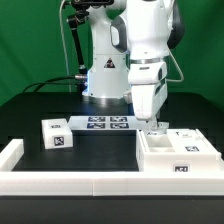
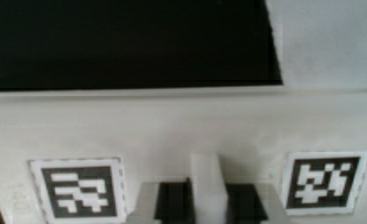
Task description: Assemble cabinet
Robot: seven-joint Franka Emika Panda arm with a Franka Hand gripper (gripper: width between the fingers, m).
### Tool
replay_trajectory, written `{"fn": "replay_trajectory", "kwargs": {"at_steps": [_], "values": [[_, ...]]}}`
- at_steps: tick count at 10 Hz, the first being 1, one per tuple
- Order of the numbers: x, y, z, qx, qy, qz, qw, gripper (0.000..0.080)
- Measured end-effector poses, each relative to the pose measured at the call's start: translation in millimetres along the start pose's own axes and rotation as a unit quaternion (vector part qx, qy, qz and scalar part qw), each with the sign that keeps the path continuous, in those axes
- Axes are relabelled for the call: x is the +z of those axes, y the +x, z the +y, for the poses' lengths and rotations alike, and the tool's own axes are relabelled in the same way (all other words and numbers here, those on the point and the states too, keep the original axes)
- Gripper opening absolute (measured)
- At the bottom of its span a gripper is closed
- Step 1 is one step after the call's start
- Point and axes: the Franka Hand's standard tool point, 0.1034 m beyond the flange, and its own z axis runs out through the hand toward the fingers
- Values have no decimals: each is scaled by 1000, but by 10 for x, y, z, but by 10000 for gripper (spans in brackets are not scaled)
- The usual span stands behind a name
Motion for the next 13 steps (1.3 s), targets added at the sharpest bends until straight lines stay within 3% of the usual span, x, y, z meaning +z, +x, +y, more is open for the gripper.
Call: {"fn": "replay_trajectory", "kwargs": {"at_steps": [3, 5, 6, 13], "values": [[-281, 1, 70, -11, -8, -19, 1000, 67], [-393, -46, 173, -37, 4, -38, 999, 67], [-414, -49, 268, -51, 12, -43, 998, 68], [-394, -38, 282, -88, 10, -38, 995, 68]]}}
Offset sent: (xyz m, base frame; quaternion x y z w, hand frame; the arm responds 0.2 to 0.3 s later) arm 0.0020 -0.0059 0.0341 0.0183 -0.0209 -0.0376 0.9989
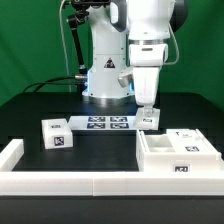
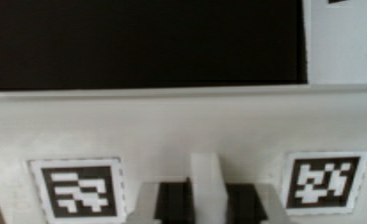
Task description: Assemble cabinet
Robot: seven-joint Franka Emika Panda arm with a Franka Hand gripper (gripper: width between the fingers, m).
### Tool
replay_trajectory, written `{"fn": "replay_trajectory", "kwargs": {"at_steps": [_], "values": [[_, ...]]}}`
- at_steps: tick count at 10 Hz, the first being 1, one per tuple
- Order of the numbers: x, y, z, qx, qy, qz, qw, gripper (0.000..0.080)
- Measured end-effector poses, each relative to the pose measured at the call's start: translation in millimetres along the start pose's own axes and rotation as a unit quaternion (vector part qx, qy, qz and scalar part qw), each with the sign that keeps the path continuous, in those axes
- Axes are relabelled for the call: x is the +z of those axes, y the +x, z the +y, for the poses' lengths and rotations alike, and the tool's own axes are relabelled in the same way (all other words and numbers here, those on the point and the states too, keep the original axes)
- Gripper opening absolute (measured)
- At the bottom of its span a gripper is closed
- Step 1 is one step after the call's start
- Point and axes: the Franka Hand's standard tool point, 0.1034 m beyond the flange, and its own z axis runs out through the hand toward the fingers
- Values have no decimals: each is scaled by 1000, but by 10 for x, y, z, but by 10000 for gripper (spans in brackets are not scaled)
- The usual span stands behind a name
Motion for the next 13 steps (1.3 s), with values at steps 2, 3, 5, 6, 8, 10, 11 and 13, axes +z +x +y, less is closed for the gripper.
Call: {"fn": "replay_trajectory", "kwargs": {"at_steps": [2, 3, 5, 6, 8, 10, 11, 13], "values": [[4, -12, -5, -10, 2, -1, 1000, 68], [4, -10, -4, -10, 1, -1, 1000, 68], [8, 14, -14, -6, -14, 8, 1000, 68], [9, 7, -14, -5, -11, 6, 1000, 68], [-49, 98, 77, -7, -43, 19, 999, 68], [-67, 64, 143, -14, -44, 17, 999, 68], [-85, 82, 191, -18, -52, 20, 998, 68], [-79, 64, 218, -26, -47, 17, 998, 68]]}}
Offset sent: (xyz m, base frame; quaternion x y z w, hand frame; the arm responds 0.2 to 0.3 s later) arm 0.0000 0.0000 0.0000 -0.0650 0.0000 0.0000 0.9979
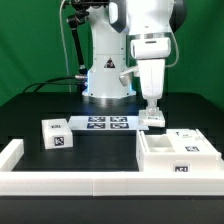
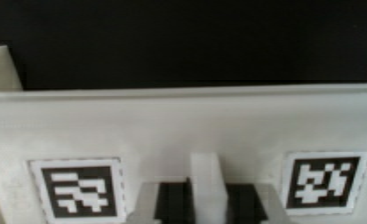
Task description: Assemble cabinet
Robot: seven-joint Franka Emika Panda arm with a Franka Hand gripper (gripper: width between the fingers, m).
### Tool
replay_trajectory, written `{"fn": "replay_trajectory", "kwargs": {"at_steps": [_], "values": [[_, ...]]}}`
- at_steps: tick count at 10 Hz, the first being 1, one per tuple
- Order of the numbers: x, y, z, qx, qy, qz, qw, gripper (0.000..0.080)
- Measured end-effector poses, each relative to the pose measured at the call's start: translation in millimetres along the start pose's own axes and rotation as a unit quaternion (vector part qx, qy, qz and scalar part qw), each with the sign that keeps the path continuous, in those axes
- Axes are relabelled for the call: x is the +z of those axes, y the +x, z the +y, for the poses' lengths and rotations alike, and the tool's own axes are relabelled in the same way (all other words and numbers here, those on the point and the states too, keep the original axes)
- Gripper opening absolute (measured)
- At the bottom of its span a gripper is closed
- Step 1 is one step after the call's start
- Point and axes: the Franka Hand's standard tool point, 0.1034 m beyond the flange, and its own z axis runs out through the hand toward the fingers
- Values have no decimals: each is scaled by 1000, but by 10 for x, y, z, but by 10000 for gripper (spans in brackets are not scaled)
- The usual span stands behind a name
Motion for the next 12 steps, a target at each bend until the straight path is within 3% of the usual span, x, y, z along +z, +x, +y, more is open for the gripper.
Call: {"fn": "replay_trajectory", "kwargs": {"at_steps": [5, 10, 12], "values": [[7, -39, 102, -18, 5, -4, 1000, 68], [11, -47, 98, -13, 6, -4, 1000, 68], [16, -59, 192, -15, 4, -3, 1000, 68]]}}
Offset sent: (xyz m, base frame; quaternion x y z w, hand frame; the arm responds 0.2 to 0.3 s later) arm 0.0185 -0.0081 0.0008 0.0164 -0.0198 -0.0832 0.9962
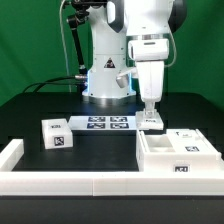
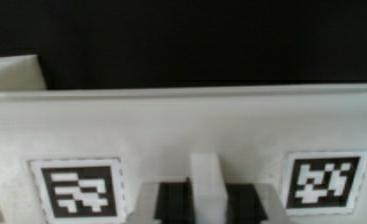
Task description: Assemble cabinet
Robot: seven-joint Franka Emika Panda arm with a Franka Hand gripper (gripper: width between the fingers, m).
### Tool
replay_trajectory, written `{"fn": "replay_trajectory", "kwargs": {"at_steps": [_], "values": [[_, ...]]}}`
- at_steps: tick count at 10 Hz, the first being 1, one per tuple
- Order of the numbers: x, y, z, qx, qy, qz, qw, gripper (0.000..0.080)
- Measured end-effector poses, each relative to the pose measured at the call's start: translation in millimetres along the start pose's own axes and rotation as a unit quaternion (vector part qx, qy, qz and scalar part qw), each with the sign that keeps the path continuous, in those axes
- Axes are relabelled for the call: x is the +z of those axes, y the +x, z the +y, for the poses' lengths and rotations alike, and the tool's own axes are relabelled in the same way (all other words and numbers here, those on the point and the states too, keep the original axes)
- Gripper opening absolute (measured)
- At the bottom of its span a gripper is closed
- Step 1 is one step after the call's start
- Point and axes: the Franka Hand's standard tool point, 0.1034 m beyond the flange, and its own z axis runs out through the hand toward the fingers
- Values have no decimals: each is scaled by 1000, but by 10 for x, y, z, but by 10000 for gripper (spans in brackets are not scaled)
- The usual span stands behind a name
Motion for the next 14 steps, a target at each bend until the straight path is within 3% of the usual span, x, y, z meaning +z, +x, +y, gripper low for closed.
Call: {"fn": "replay_trajectory", "kwargs": {"at_steps": [2, 5, 10, 14], "values": [[8, 14, 72, 1, -1, 1, 1000, 68], [56, 40, 96, 2, 14, -1, 1000, 68], [59, 38, 95, 1, 15, -2, 1000, 68], [51, 34, 99, -1, 31, -9, 999, 68]]}}
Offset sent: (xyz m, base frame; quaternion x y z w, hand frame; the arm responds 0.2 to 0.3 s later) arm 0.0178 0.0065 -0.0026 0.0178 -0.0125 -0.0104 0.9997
